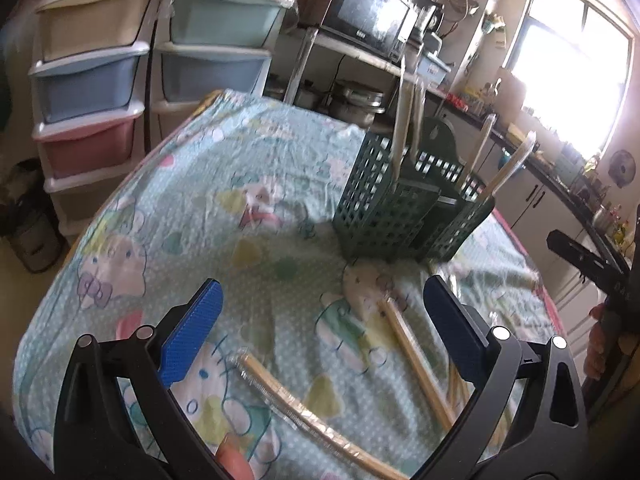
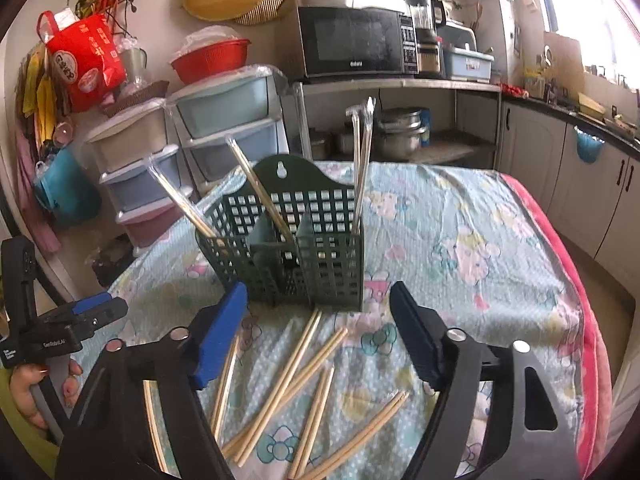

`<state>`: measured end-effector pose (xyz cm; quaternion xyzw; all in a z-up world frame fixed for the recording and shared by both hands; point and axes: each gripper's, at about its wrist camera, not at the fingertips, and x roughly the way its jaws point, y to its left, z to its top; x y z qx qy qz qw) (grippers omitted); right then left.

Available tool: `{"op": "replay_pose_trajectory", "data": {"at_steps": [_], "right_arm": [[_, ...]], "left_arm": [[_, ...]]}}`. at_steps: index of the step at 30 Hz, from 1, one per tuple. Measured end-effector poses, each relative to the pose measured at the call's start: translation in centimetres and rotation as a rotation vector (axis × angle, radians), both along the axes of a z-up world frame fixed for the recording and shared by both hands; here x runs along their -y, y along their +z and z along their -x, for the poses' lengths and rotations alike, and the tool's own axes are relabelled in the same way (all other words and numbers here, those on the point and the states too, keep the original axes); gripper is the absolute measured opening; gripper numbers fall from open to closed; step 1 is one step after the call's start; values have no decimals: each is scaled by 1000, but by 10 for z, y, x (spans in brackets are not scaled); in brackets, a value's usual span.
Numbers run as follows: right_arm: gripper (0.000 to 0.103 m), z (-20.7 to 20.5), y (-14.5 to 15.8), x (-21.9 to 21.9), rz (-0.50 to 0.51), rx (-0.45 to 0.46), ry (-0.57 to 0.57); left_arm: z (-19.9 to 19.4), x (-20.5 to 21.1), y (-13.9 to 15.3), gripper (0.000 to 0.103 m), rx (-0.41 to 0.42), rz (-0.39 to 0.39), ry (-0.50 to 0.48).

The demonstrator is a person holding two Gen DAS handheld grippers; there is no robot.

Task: Organize utensils
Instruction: 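Lower the open right gripper toward the wrapped chopsticks beside the caddy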

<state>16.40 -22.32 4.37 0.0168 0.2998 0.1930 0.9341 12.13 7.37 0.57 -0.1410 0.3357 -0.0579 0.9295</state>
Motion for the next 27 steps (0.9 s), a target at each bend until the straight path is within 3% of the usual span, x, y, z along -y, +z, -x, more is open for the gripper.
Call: {"op": "replay_pose_trajectory", "data": {"at_steps": [6,13,19,27], "right_arm": [[52,-7,-15,-6,3,-55,26],[40,-18,-35,-19,21,-117,55],[37,-27,-48,-28,42,-150,63],[36,-44,-65,-45,90,-182,80]], "left_arm": [[6,2,-19,92,-61,9,-15],[13,6,-32,78,-109,7,-55],[11,0,-44,62,-174,36,-49],[5,-6,-57,61,-242,50,-13]]}}
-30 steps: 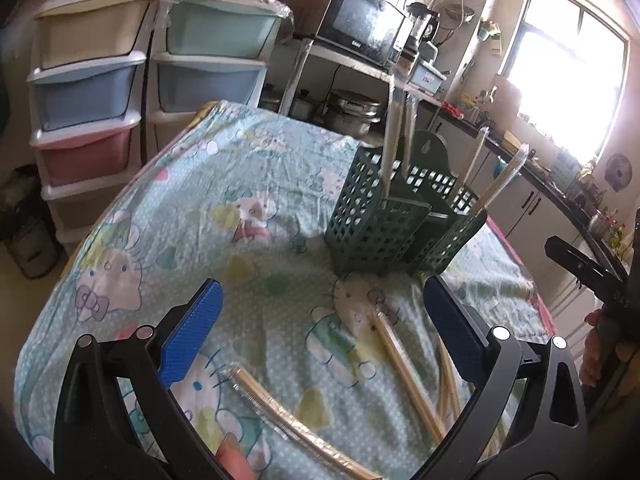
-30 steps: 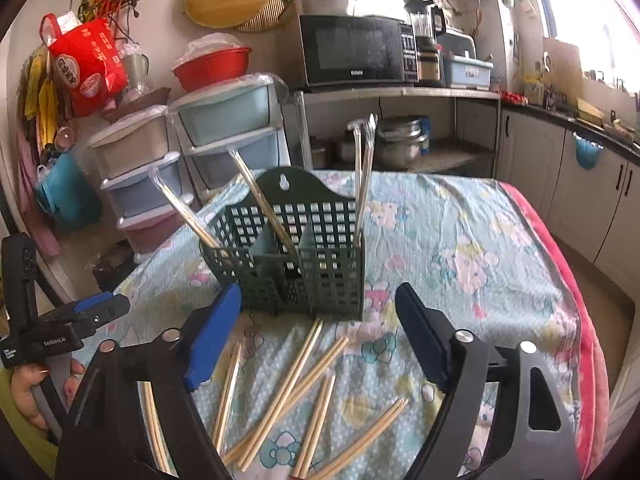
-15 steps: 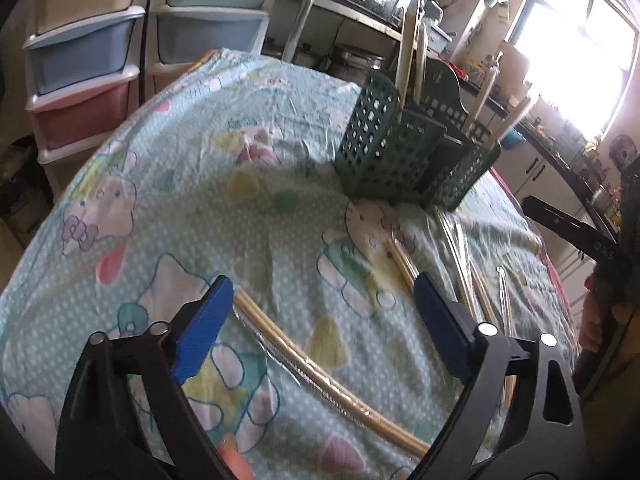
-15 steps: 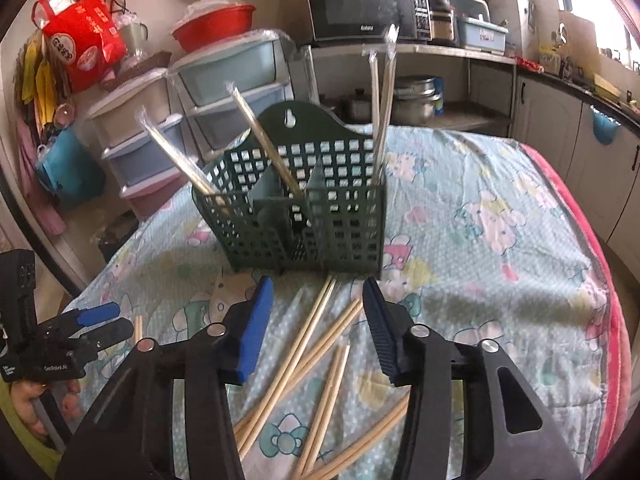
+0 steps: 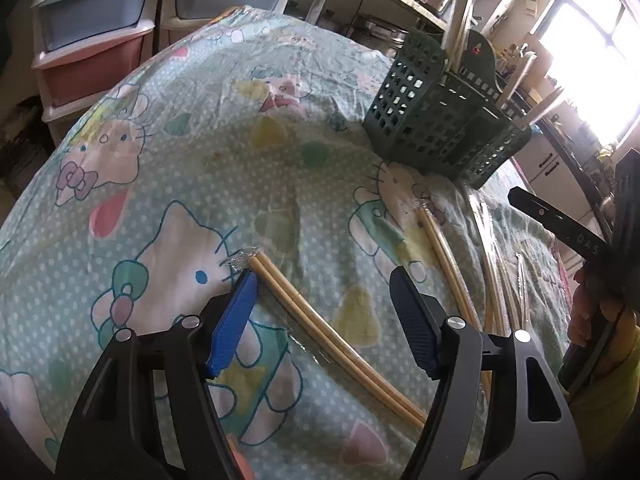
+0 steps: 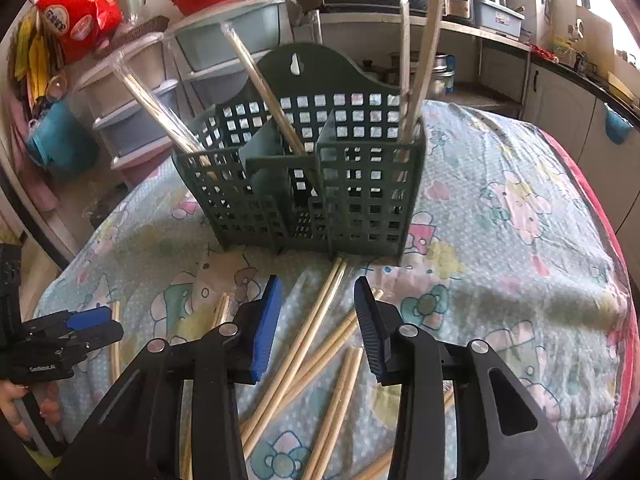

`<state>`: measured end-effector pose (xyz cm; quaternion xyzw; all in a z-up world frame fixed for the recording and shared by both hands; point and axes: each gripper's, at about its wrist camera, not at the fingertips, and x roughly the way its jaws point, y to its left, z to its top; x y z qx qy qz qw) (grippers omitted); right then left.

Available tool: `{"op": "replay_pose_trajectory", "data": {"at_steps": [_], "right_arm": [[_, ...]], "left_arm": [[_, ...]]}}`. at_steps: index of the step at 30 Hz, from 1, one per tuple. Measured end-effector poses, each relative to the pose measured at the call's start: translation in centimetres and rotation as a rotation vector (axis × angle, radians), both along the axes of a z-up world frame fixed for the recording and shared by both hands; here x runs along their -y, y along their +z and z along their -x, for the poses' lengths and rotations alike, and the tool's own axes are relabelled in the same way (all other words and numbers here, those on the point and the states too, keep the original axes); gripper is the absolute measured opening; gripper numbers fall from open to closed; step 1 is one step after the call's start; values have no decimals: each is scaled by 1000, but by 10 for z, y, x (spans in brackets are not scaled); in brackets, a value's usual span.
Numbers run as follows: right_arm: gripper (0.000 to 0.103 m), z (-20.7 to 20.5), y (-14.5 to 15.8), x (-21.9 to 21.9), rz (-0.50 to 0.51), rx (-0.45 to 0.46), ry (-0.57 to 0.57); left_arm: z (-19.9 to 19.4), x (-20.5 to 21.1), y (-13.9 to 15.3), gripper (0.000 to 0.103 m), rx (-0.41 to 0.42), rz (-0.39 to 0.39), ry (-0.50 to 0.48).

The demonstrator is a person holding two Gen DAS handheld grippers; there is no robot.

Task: Organize utensils
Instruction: 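Lower the open right gripper toward the wrapped chopsticks beside the caddy, then close the right gripper on a wrapped chopstick and lift it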

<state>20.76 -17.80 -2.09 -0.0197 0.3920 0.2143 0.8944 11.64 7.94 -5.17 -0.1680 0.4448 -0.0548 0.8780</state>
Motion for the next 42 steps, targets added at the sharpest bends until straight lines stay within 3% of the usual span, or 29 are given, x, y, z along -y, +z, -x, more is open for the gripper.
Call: {"op": "replay_pose_trajectory", "data": {"at_steps": [12,24,26,33,37,42], "right_arm": [[33,-36,-31,-17,47,-93,10],[30,-52,-50,-35,96,-129,-18],[25,-53,-51,-37,100,-133,-25],[10,-59,-47,-27,64,-143,-35],[7,-59,-39,-17,-8,-156,-34],[6,-46,-17,-9,-86,-118,-8]], "left_arm": [[5,-13,-1,61,-33,12,36],[-18,-14,-4,60,-27,-8,46],[-19,-14,-4,56,-24,-21,50],[-20,-24,-6,13,-25,-74,96],[-21,-32,-4,4,-21,-45,95],[-15,-30,13,3,40,2,64]]}}
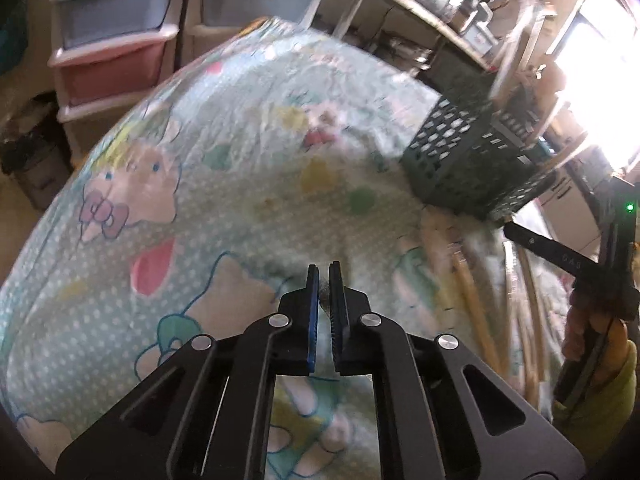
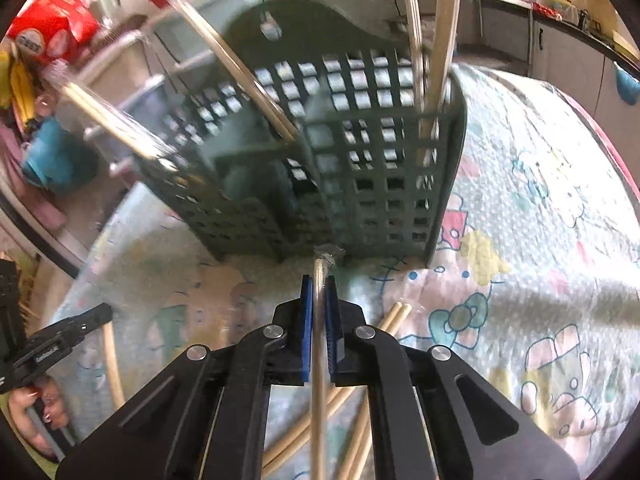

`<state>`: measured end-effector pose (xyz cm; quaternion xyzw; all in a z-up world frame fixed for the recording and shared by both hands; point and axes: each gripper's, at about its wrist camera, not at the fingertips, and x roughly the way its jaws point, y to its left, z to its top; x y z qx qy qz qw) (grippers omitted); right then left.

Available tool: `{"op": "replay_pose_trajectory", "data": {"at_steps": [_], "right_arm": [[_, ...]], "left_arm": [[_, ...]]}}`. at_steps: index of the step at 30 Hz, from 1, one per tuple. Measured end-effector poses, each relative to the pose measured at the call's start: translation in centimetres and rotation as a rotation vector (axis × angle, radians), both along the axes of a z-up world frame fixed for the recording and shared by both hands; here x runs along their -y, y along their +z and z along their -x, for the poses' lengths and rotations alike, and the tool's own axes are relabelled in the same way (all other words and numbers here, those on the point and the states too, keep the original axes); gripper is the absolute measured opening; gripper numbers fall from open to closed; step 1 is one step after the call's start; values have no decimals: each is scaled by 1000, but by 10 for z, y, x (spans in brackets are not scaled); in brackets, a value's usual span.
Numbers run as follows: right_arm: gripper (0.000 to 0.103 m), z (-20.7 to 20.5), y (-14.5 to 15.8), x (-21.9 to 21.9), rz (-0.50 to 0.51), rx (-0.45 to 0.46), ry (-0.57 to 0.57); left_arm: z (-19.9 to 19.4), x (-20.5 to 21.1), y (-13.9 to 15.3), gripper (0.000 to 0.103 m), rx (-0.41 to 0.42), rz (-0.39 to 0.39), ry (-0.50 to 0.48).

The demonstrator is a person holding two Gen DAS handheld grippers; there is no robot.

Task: Organize utensils
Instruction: 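Close the right gripper on a wrapped chopstick and lift it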

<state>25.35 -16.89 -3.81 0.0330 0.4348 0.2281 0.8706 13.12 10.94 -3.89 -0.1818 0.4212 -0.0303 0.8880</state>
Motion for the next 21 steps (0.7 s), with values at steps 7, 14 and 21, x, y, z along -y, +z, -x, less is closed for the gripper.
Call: {"op": "replay_pose_trajectory", "data": {"at_steps": [7,14,21], "right_arm": [[6,26,34,3,-76,78,31],[6,64,73,18,-129,186,27],[6,87,96,33,-141,282,2]], "left_arm": [[4,24,42,3,123,-16,-74],[0,51,73,3,204,-18,-144],[-2,74,94,3,266,-25,-200]]}}
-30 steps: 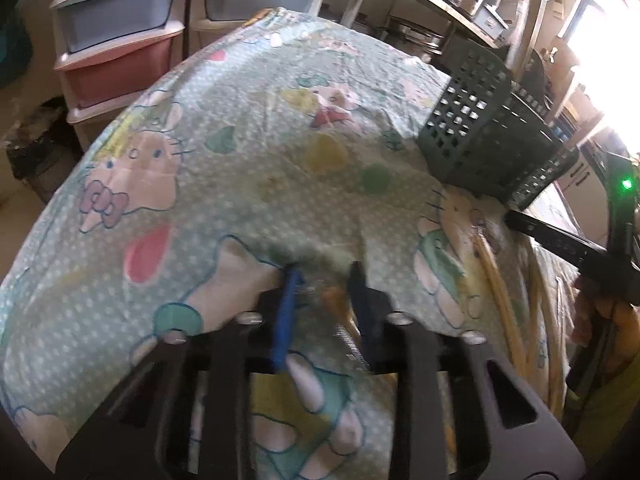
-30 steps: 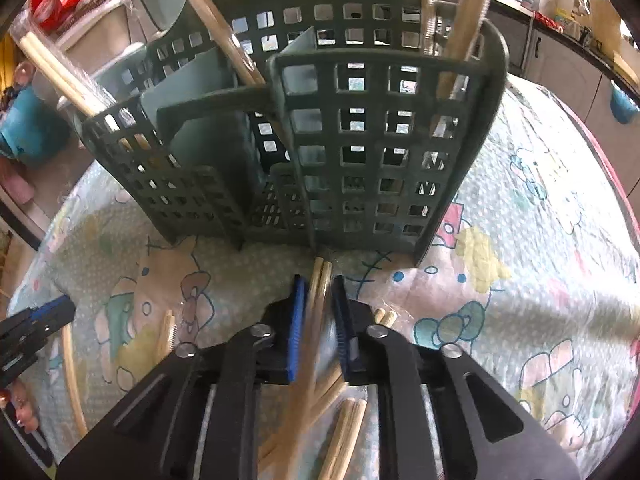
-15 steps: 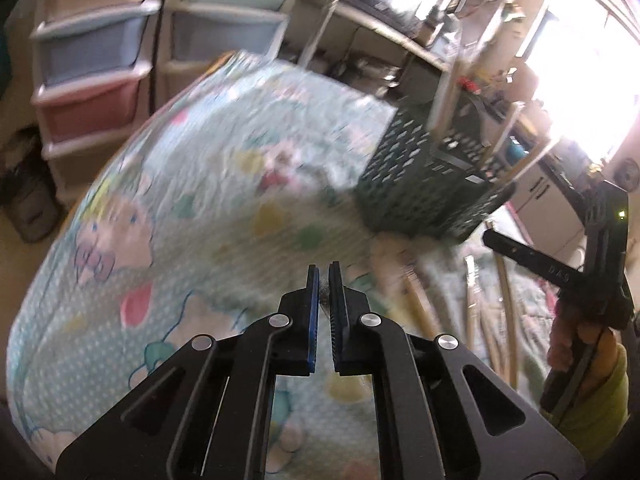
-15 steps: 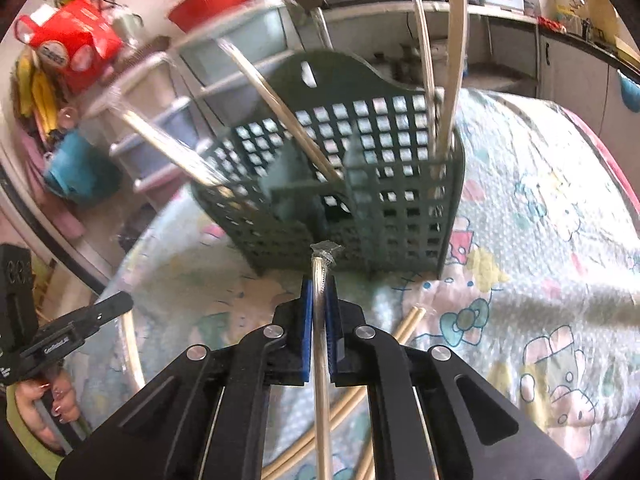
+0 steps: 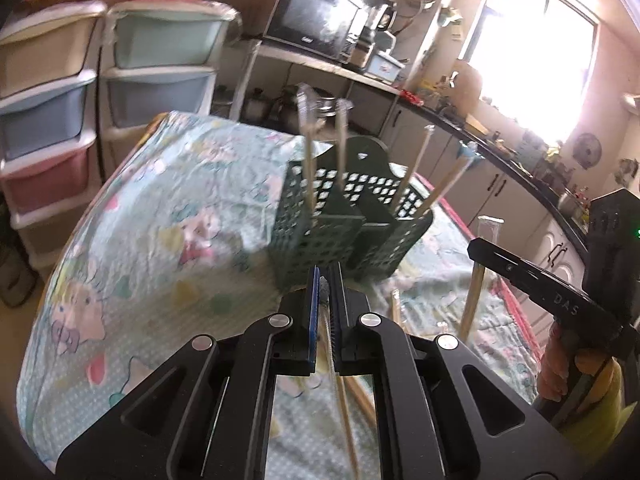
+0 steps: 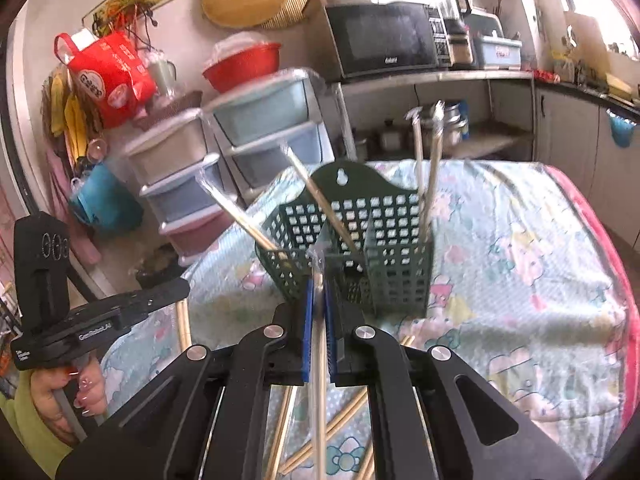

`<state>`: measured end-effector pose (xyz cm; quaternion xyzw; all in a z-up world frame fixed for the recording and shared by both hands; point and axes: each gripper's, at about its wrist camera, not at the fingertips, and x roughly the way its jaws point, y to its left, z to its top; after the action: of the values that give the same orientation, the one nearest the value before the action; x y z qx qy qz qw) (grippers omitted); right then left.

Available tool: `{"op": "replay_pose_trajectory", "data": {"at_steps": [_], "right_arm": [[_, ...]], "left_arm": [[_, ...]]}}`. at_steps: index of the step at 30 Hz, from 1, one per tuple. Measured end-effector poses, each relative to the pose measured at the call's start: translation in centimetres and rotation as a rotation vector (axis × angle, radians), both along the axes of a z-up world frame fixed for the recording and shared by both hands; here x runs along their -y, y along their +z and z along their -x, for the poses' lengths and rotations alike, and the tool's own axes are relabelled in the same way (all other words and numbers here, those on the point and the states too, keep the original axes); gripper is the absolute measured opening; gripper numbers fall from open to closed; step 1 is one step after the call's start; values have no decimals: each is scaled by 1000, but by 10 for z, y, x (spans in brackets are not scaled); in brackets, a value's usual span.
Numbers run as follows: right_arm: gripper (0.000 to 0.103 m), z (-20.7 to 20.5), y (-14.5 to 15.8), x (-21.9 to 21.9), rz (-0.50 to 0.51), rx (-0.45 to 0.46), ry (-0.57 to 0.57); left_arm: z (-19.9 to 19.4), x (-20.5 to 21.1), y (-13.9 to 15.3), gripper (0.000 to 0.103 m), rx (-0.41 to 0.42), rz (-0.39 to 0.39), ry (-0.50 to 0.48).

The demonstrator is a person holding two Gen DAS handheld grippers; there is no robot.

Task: Organize utensils
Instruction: 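Close the right gripper on a wrapped chopstick and lift it, then carry the chopstick with the right gripper and lower it into the caddy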

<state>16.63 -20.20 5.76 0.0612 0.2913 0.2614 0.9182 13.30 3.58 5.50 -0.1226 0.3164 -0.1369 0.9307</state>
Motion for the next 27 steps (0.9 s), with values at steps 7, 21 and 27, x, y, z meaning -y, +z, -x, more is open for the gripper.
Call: {"op": "replay_pose_trajectory", "data": {"at_steps": [7,21,27], "right_arm": [[6,18,14,16,-19,53,-31],[5,36,34,38,-51,131,-96],[5,41,40,45,-56,153,-115]], "left_arm": [[-4,17,13,3,30,-2,-36],[-9,49,48,3,127,-13,-110],[-13,59,58,3,149,-10,-134]]}}
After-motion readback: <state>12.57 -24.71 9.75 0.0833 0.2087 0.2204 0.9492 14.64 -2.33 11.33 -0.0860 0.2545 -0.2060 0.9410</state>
